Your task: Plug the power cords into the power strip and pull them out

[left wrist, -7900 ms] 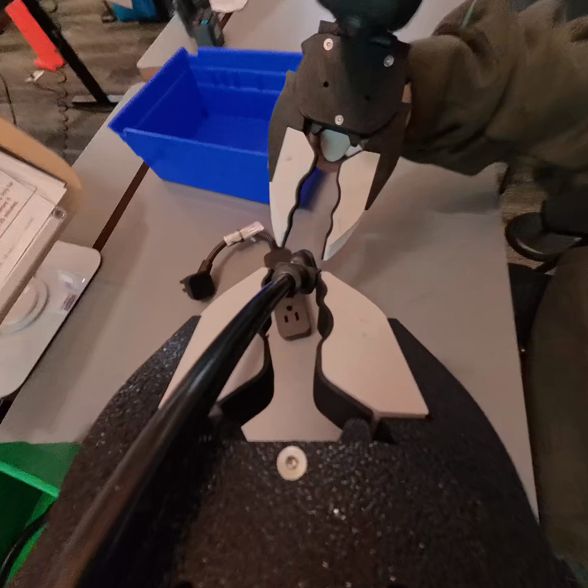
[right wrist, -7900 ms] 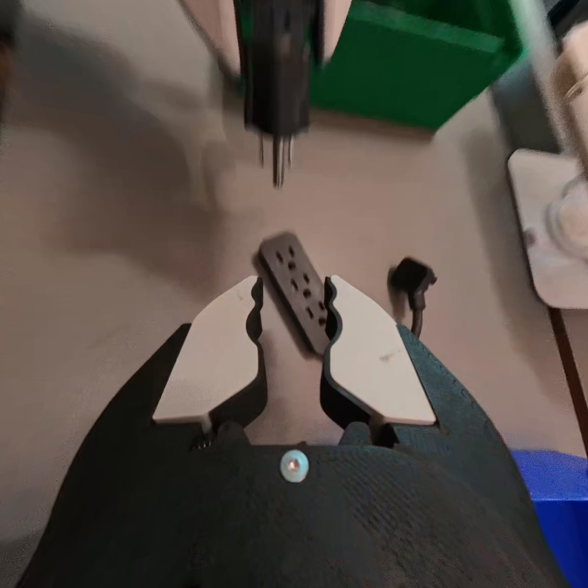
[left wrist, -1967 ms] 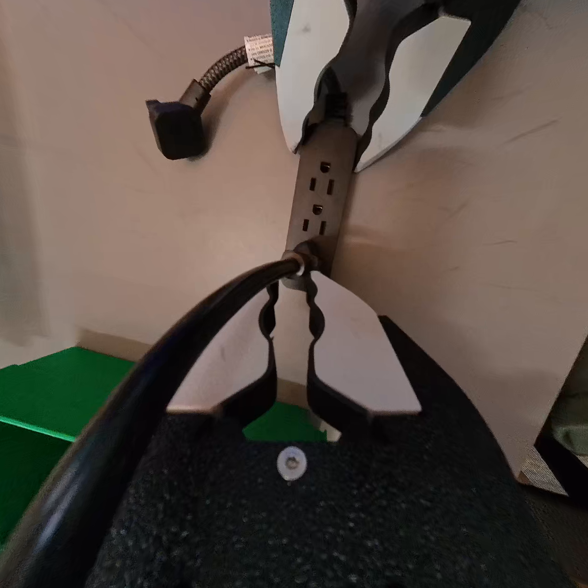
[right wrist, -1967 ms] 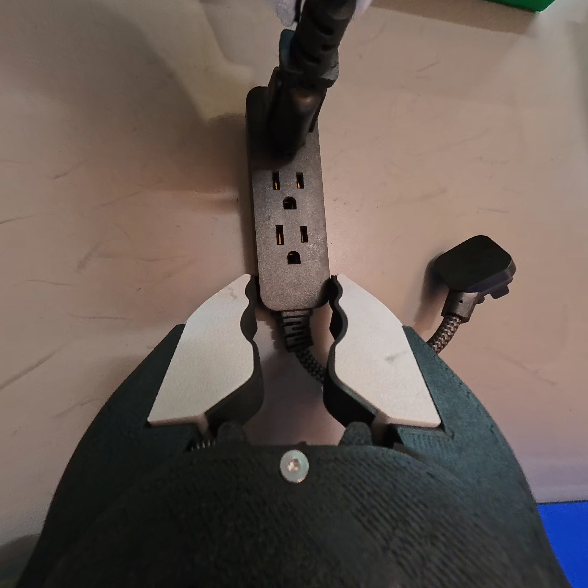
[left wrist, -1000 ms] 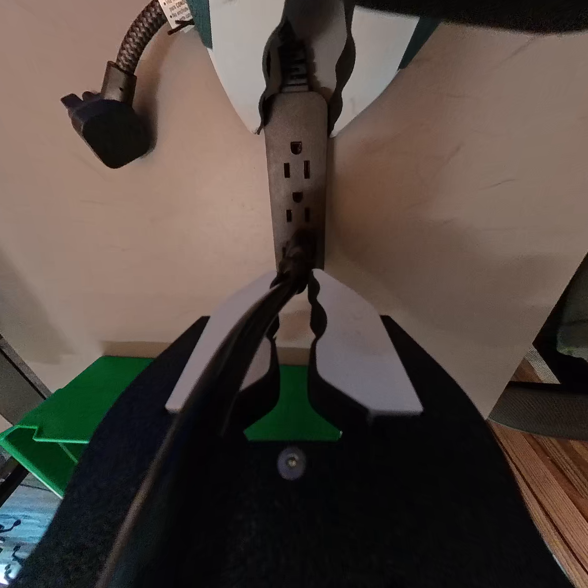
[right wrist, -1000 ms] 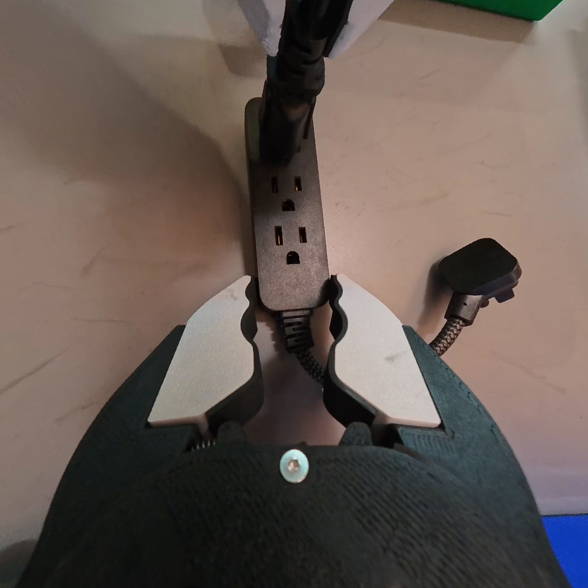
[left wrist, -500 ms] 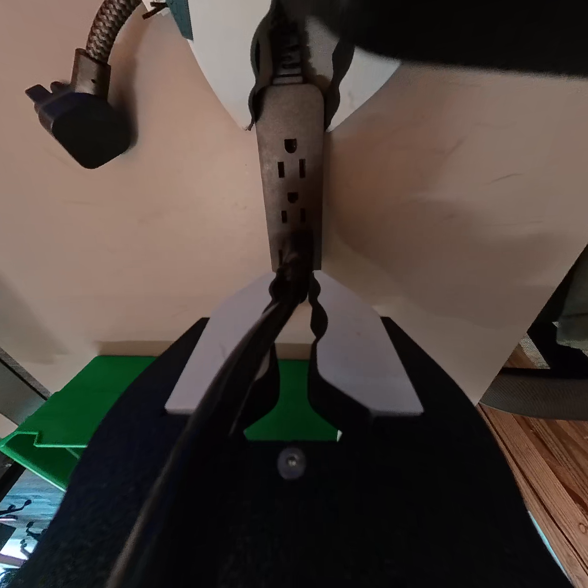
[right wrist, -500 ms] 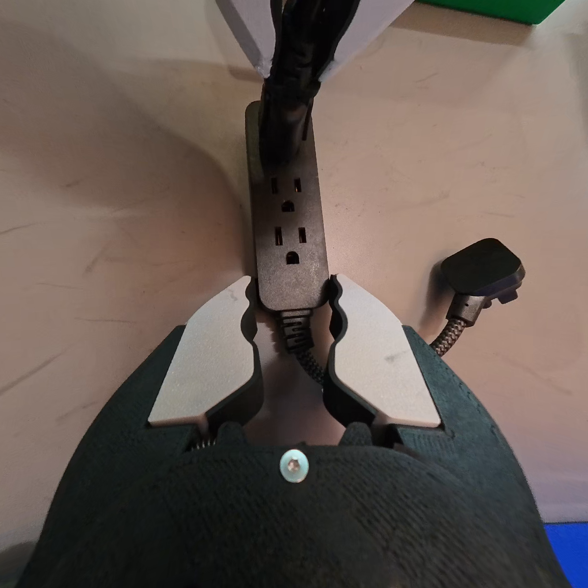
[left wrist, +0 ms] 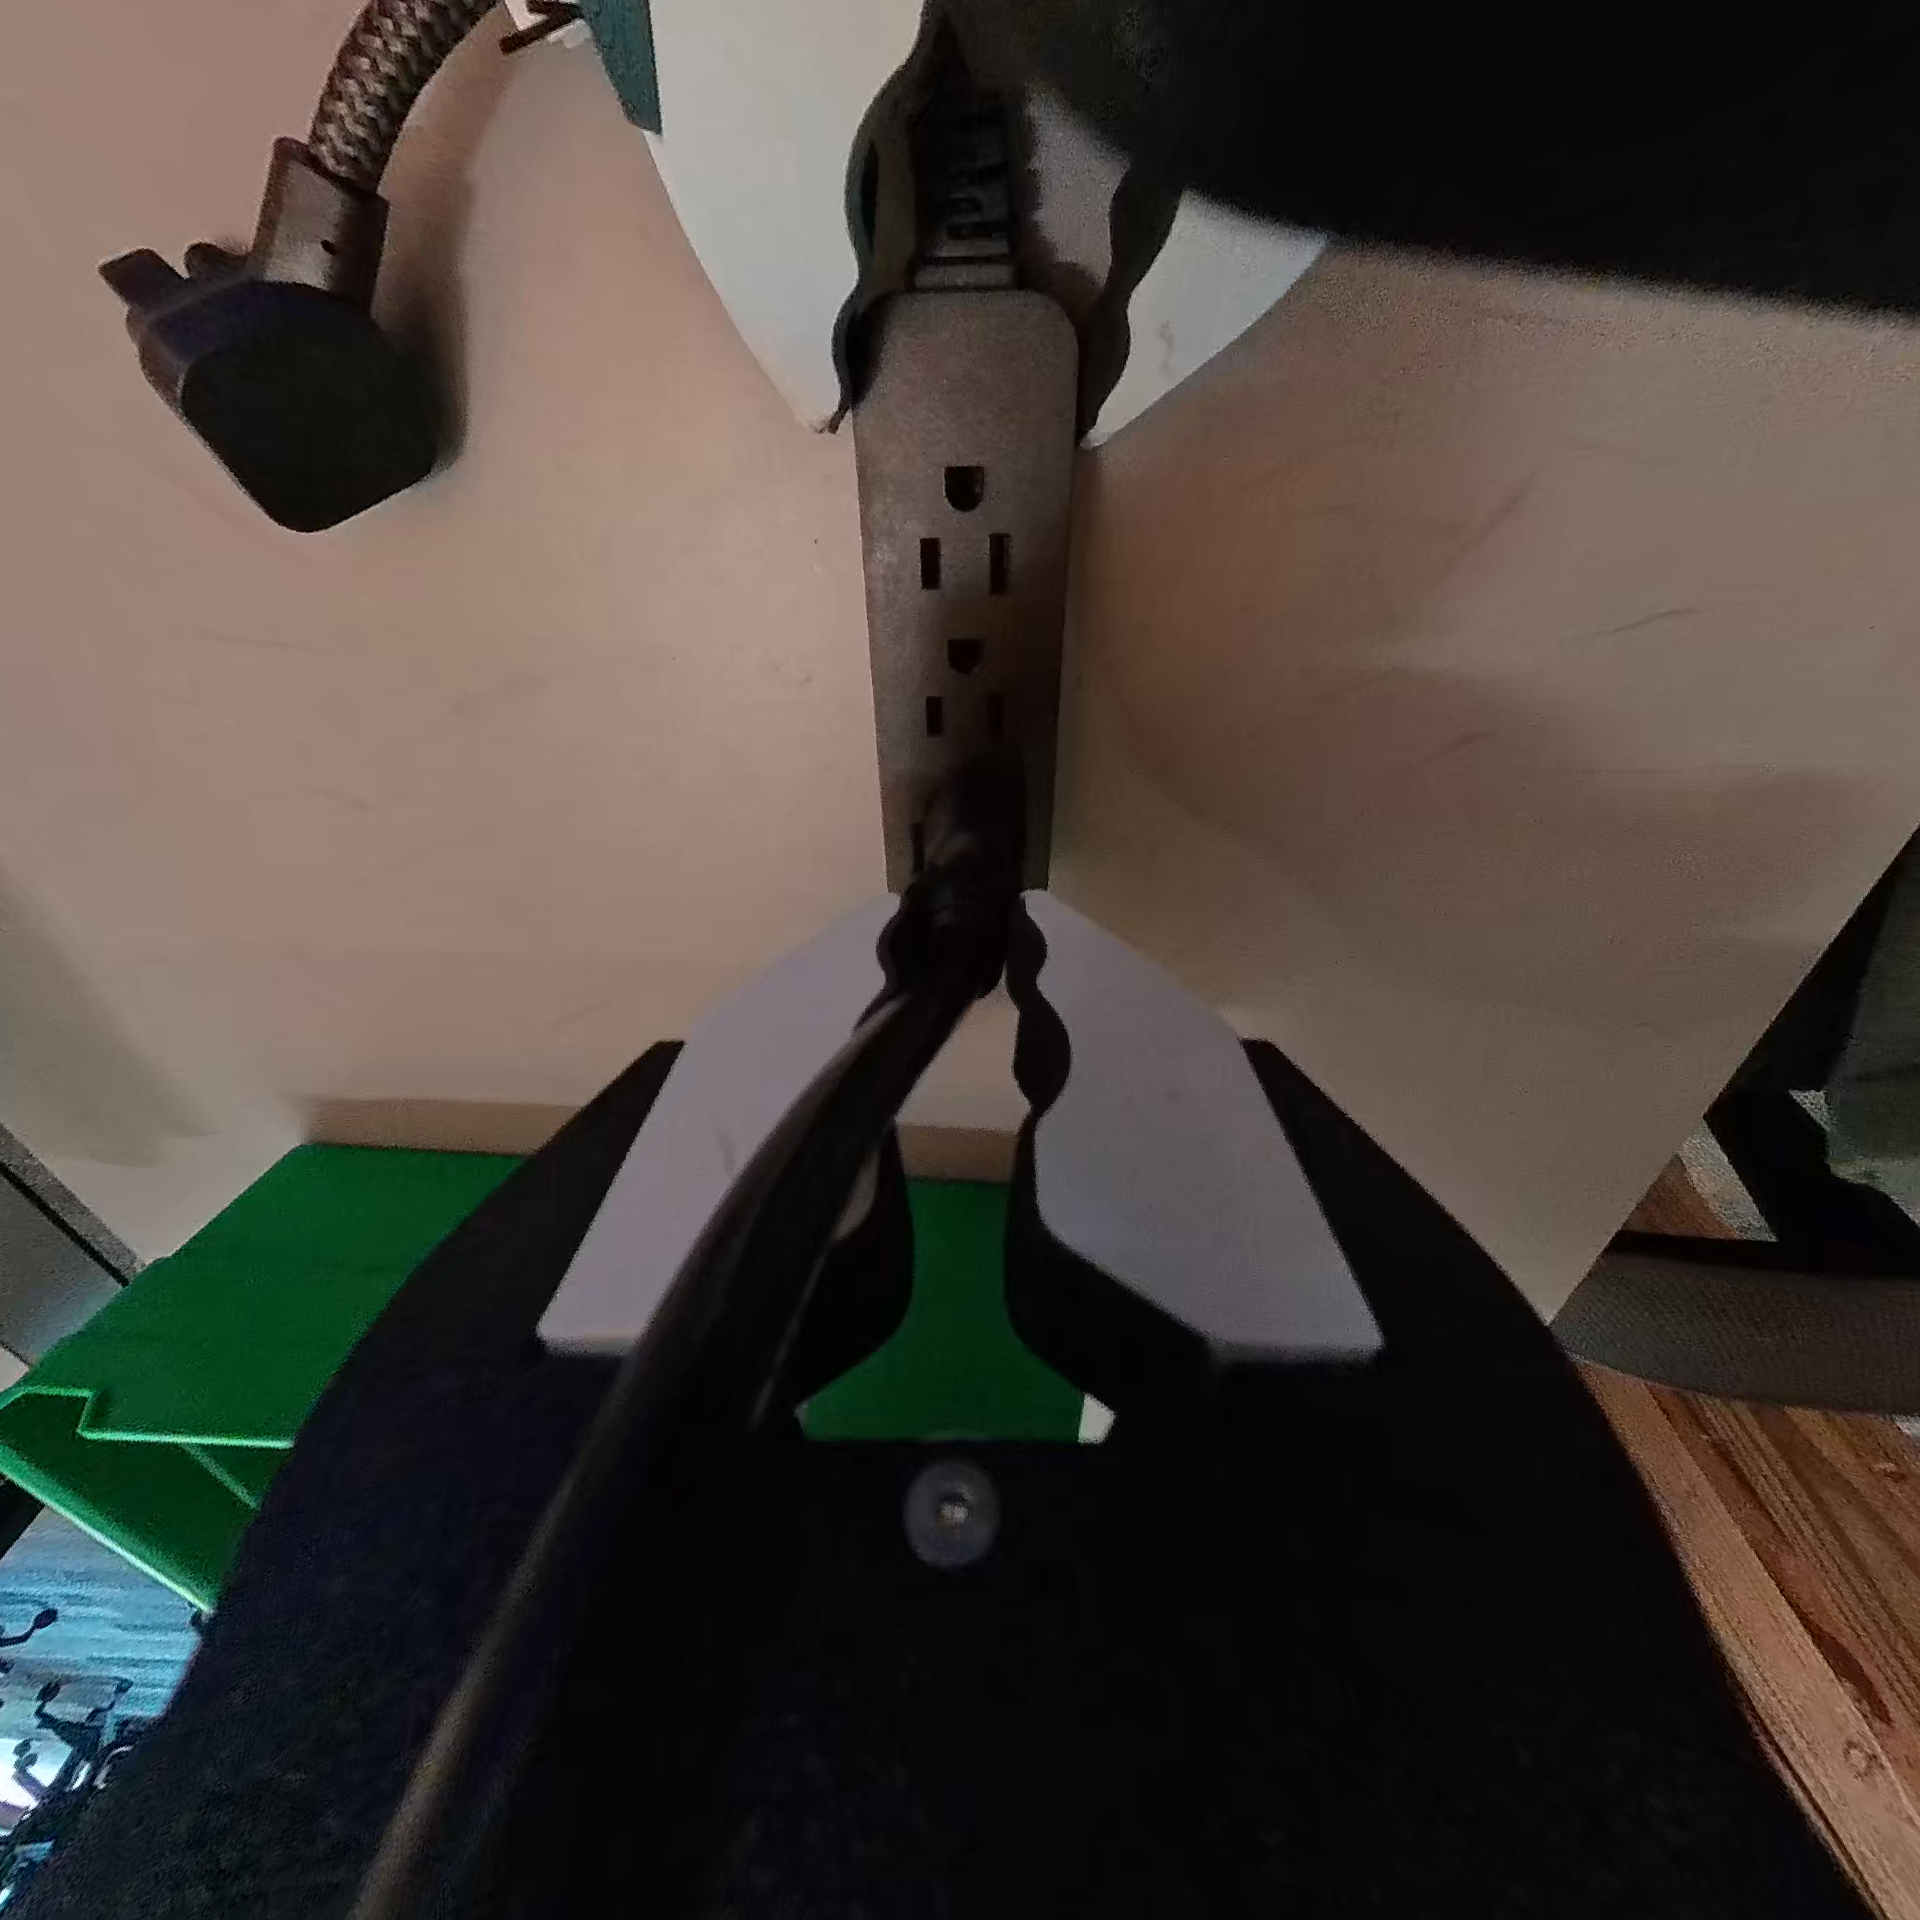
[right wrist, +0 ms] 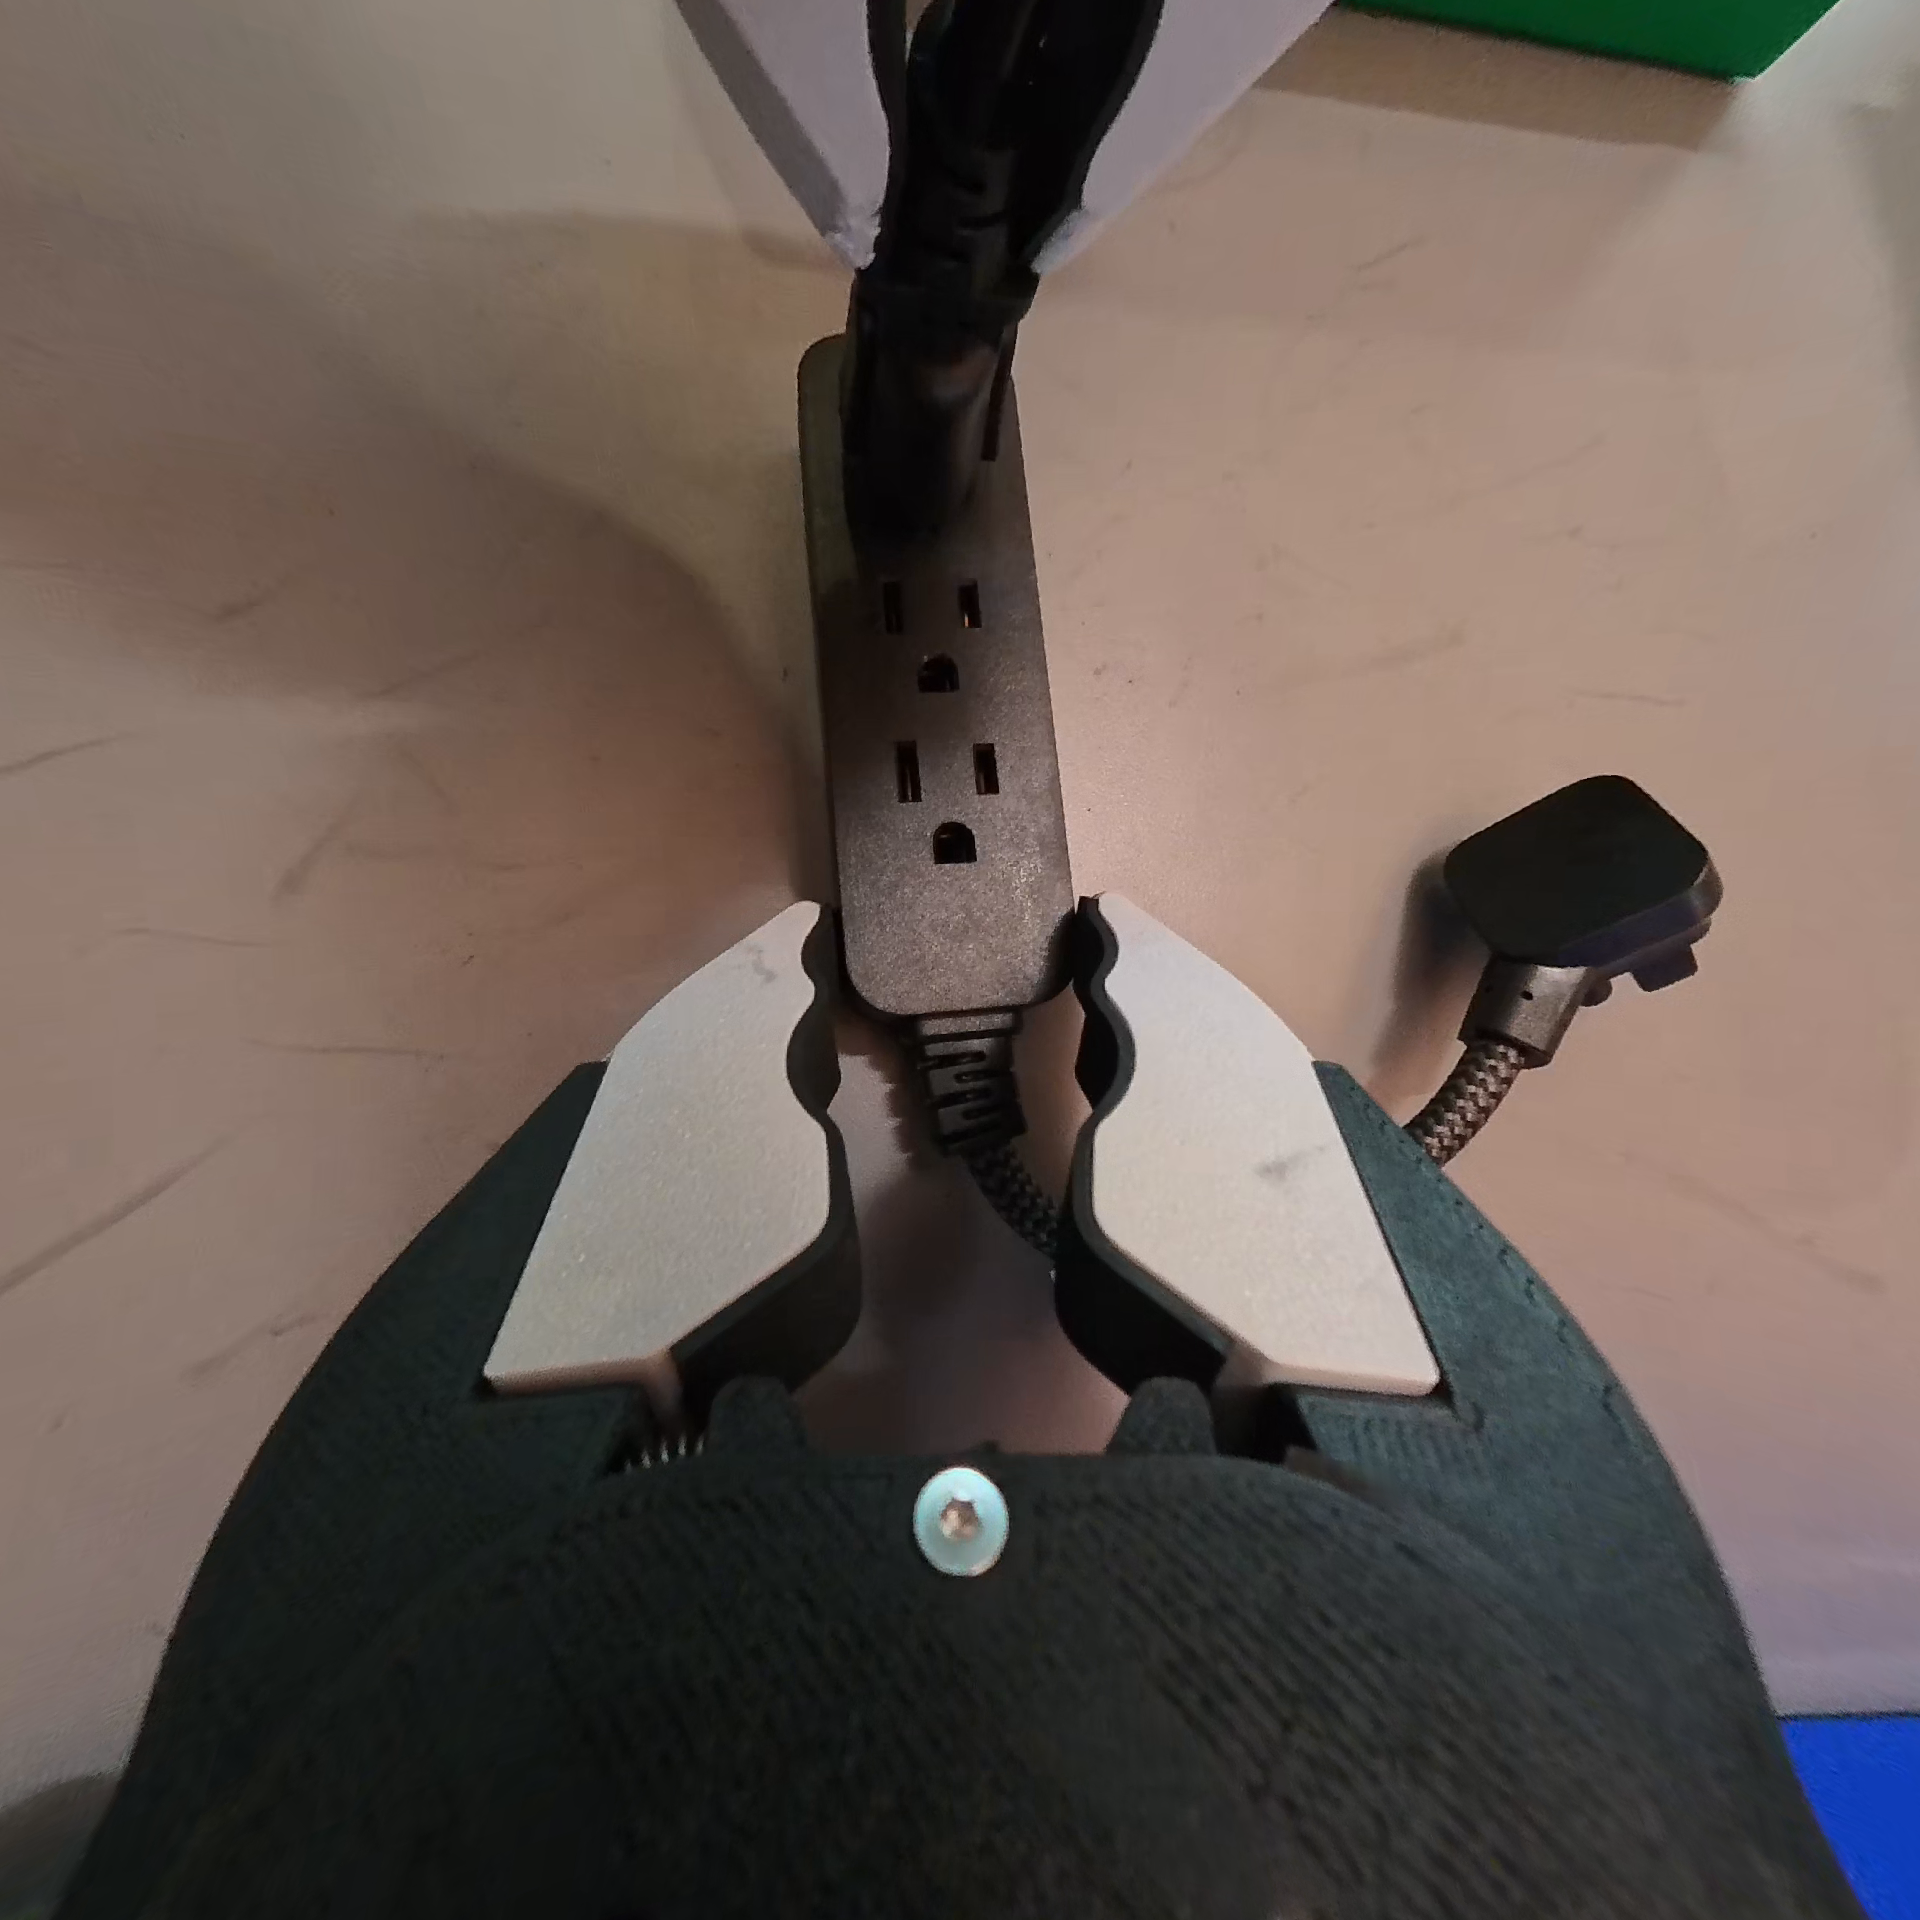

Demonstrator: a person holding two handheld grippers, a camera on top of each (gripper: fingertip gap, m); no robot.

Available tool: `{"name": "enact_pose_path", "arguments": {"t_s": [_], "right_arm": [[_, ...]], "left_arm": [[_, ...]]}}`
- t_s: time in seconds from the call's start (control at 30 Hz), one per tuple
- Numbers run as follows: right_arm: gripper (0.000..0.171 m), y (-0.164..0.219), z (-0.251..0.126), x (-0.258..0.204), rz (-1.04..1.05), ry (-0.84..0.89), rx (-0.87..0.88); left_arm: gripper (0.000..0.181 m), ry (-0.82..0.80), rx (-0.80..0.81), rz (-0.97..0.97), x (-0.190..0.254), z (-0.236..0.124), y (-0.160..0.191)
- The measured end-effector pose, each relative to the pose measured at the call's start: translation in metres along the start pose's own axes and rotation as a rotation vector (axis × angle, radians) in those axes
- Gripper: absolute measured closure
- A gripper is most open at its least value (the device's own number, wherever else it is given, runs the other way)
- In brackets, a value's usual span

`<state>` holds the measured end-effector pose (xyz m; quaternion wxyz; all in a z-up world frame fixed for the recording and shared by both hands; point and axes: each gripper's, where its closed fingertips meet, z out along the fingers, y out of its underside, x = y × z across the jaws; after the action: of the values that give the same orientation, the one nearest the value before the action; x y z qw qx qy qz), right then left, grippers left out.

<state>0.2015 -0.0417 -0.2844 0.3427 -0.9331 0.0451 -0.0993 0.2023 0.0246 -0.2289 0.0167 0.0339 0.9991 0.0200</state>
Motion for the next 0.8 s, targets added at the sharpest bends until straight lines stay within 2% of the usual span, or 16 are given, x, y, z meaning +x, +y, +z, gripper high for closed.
{"name": "enact_pose_path", "arguments": {"t_s": [0.53,0.63,0.7,0.8], "right_arm": [[0.127,-0.0002,0.0002,0.0,0.002,0.006,-0.01],[0.127,0.0002,0.0,-0.0002,-0.002,0.012,-0.02],[0.127,0.0003,0.0001,-0.0002,-0.001,0.016,-0.029],[0.127,0.0002,0.0001,-0.0002,-0.008,0.017,-0.025]], "left_arm": [[0.167,-0.003,0.007,-0.035,-0.0006,0.0004,-0.0006],[0.167,-0.013,-0.024,0.034,0.0004,-0.0001,0.0005],[0.166,0.012,0.018,0.007,-0.0003,-0.0003,0.0014],[0.163,-0.038,0.102,0.003,-0.0011,-0.0016,0.0023]]}}
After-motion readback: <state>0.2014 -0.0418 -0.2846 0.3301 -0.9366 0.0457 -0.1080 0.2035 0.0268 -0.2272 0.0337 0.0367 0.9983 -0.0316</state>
